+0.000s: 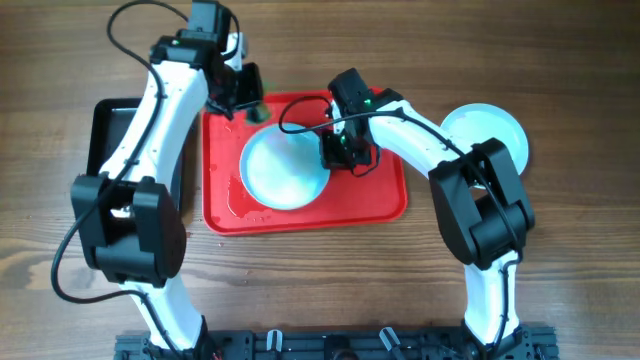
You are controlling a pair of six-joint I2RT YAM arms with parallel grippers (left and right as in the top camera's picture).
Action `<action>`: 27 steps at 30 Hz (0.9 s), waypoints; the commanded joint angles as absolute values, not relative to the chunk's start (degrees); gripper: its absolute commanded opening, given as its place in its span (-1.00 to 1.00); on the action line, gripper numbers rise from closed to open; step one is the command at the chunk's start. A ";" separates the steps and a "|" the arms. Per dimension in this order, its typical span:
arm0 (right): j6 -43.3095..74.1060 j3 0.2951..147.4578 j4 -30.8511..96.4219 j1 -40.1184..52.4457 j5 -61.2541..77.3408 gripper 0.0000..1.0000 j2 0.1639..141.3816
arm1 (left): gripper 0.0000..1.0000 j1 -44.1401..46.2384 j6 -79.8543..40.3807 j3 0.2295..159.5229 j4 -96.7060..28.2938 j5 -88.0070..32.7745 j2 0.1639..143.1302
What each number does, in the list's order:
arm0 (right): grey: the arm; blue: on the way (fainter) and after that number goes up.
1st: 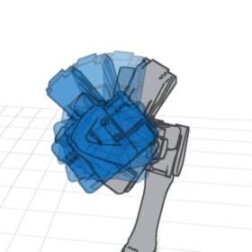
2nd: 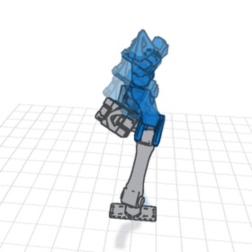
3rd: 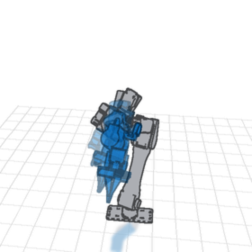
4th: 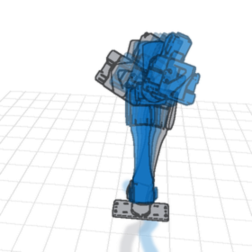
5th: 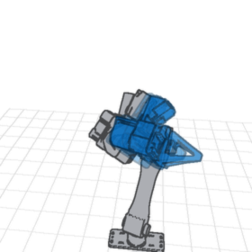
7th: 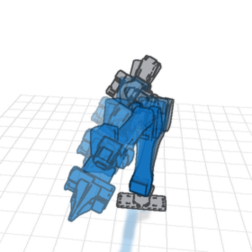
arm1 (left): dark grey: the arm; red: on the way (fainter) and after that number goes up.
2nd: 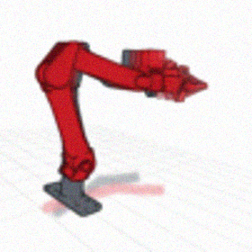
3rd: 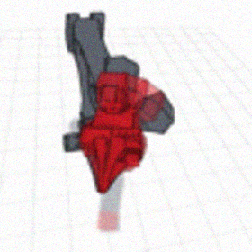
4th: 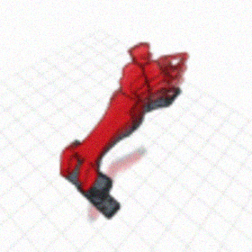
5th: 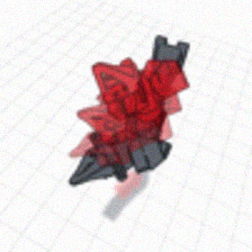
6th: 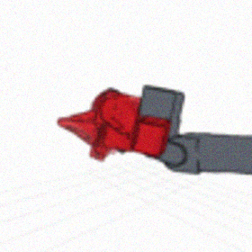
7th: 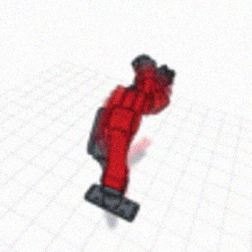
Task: Clean dirty plates on tray and stack at the side
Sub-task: 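Lift the last plate with right gripper and stack it on the pile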
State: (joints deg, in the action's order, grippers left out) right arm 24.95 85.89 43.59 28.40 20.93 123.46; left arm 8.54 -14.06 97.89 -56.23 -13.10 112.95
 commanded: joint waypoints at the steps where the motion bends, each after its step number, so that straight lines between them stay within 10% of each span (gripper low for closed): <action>1: 21.47 83.99 46.74 28.42 14.52 -0.91 120.31 | -0.92 6.59 -14.59 98.48 -58.22 -11.49 112.73; 27: 24.14 83.99 56.49 51.40 -78.81 -0.92 102.45 | -0.92 7.29 -17.63 88.38 -55.22 -13.67 113.51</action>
State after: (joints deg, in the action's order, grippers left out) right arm 22.90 83.81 56.90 50.63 -67.51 102.85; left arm 7.03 -16.86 88.64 -55.42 -12.36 113.03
